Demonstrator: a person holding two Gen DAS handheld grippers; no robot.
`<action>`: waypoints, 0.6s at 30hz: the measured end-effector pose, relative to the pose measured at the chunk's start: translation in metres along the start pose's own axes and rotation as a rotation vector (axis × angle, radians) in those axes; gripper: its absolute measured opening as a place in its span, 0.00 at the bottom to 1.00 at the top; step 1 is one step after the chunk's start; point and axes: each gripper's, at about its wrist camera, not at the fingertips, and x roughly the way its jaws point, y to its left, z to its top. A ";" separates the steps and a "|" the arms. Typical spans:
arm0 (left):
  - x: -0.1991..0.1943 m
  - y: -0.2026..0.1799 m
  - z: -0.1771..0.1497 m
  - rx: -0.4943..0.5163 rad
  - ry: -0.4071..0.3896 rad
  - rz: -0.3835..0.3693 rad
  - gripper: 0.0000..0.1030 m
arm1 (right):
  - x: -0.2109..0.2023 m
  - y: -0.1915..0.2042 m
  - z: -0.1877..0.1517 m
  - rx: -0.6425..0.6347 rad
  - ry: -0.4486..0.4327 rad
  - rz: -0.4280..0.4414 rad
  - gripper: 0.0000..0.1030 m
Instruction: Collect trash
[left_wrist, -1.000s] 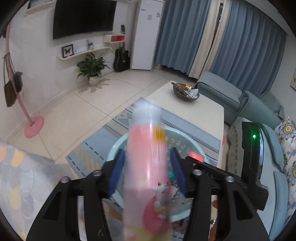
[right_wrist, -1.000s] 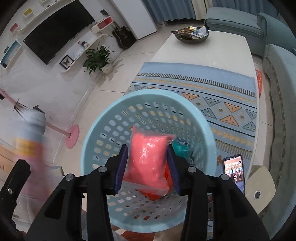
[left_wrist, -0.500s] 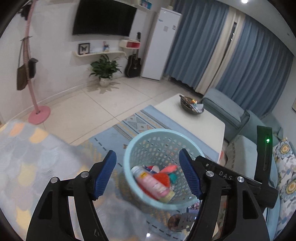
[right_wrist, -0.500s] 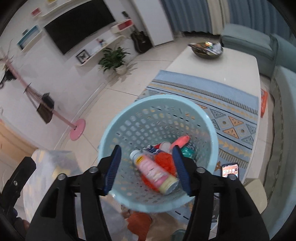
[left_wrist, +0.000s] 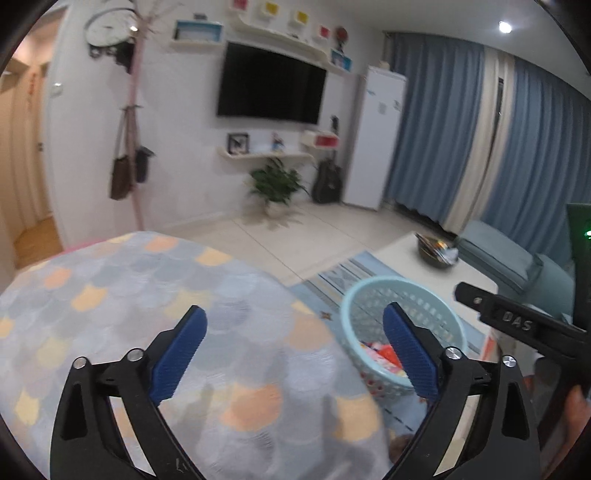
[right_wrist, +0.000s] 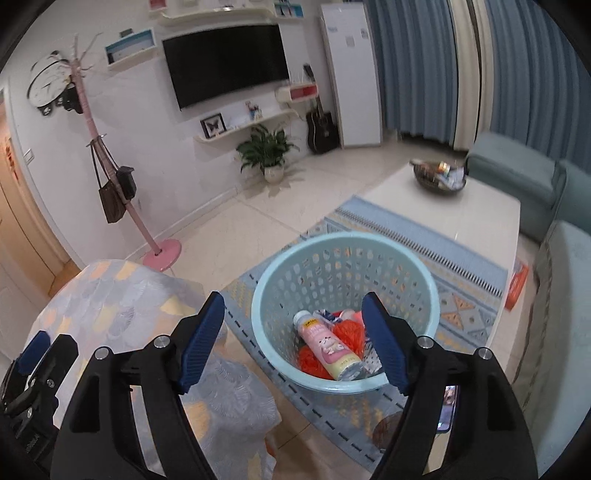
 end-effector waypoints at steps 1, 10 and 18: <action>-0.005 0.004 -0.005 0.004 -0.019 0.016 0.92 | -0.005 0.001 -0.002 -0.009 -0.021 -0.002 0.71; -0.031 0.020 -0.022 -0.021 -0.188 0.111 0.92 | -0.036 0.003 -0.026 -0.055 -0.134 -0.067 0.71; -0.042 0.019 -0.023 0.004 -0.223 0.149 0.92 | -0.045 0.008 -0.043 -0.082 -0.177 -0.086 0.71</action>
